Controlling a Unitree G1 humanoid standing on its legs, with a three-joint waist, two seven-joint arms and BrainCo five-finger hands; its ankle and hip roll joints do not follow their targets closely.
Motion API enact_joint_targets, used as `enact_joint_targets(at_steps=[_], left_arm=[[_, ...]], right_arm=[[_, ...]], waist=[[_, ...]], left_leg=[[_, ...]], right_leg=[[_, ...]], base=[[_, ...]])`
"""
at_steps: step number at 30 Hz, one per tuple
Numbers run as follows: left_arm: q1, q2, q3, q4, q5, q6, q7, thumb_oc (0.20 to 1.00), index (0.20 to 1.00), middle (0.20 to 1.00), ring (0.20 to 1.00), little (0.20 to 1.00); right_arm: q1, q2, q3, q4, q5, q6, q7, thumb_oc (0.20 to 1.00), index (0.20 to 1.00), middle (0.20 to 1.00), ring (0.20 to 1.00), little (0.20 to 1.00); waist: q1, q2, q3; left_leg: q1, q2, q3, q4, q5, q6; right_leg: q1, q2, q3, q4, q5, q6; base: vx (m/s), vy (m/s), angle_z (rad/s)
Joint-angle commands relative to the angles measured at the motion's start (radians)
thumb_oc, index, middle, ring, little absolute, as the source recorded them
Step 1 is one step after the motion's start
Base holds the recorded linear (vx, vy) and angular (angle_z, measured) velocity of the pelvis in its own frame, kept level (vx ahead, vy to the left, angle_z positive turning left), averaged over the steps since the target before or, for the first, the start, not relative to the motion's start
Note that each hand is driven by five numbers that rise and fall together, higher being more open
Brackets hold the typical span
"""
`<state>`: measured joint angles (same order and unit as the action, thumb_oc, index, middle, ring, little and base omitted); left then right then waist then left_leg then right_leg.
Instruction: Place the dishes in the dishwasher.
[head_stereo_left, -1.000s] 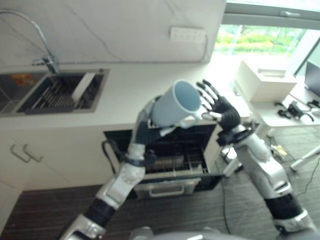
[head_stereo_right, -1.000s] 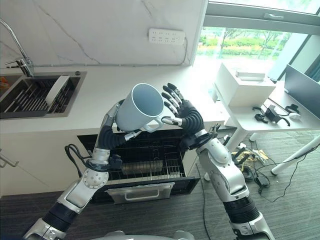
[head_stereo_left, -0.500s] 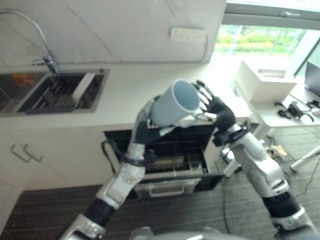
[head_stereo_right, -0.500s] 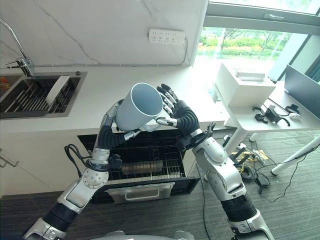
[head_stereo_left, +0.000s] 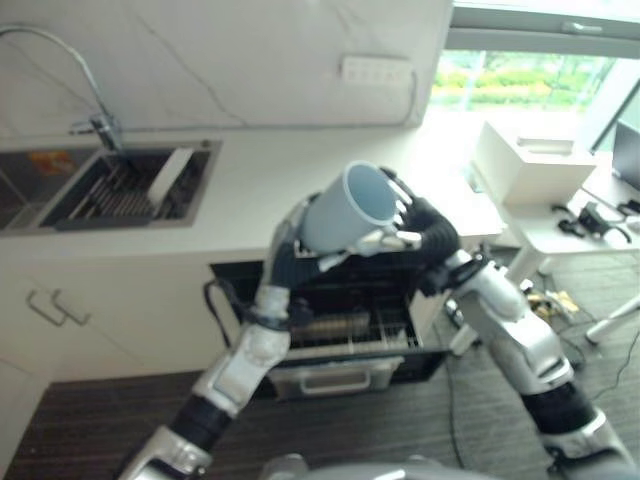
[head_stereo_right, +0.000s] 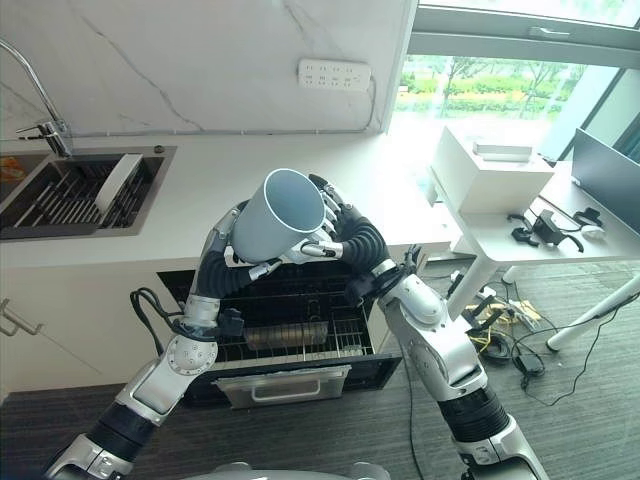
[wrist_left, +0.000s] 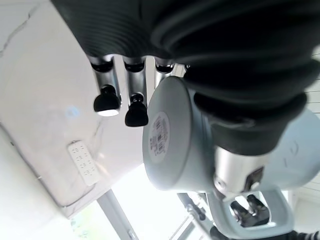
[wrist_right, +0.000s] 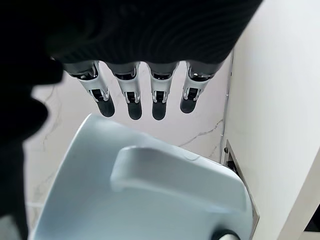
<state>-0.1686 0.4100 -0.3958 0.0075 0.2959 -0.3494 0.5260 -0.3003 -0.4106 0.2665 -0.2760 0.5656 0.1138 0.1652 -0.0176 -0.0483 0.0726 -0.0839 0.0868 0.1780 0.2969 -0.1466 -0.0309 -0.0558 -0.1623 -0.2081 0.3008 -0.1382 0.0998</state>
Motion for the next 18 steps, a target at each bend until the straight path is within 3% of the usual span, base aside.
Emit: enact_joint_targets(at_steps=[1, 9, 18], left_arm=[[-0.089, 0.021, -0.027, -0.046, 0.018, -0.017, 0.015, 0.200, 0.200, 0.200, 0.200, 0.200], [-0.096, 0.015, -0.037, -0.077, 0.020, 0.028, 0.024, 0.200, 0.200, 0.200, 0.200, 0.200], [-0.101, 0.017, -0.039, -0.091, 0.012, 0.027, 0.034, 0.200, 0.200, 0.200, 0.200, 0.200]], right_arm=[[-0.081, 0.034, -0.020, -0.058, -0.024, -0.032, -0.015, 1.000, 1.000, 1.000, 1.000, 1.000], [-0.075, 0.065, -0.002, -0.063, -0.008, -0.019, -0.102, 1.000, 1.000, 1.000, 1.000, 1.000], [-0.074, 0.072, 0.024, -0.056, 0.027, 0.018, -0.100, 1.000, 1.000, 1.000, 1.000, 1.000]], waist=[[0.014, -0.005, 0.004], [0.013, -0.001, 0.011], [0.016, 0.000, 0.014]], left_leg=[[0.060, 0.077, 0.035, 0.003, -0.101, -0.023], [0.058, 0.072, 0.029, 0.003, -0.101, -0.021], [0.056, 0.069, 0.026, 0.003, -0.100, -0.019]], right_leg=[[0.015, -0.031, -0.015, -0.001, -0.030, 0.059], [0.017, -0.028, -0.014, -0.001, -0.033, 0.057], [0.021, -0.026, -0.018, -0.001, -0.035, 0.054]], base=[[0.00, 0.000, 0.00], [0.00, 0.000, 0.00], [0.00, 0.000, 0.00]])
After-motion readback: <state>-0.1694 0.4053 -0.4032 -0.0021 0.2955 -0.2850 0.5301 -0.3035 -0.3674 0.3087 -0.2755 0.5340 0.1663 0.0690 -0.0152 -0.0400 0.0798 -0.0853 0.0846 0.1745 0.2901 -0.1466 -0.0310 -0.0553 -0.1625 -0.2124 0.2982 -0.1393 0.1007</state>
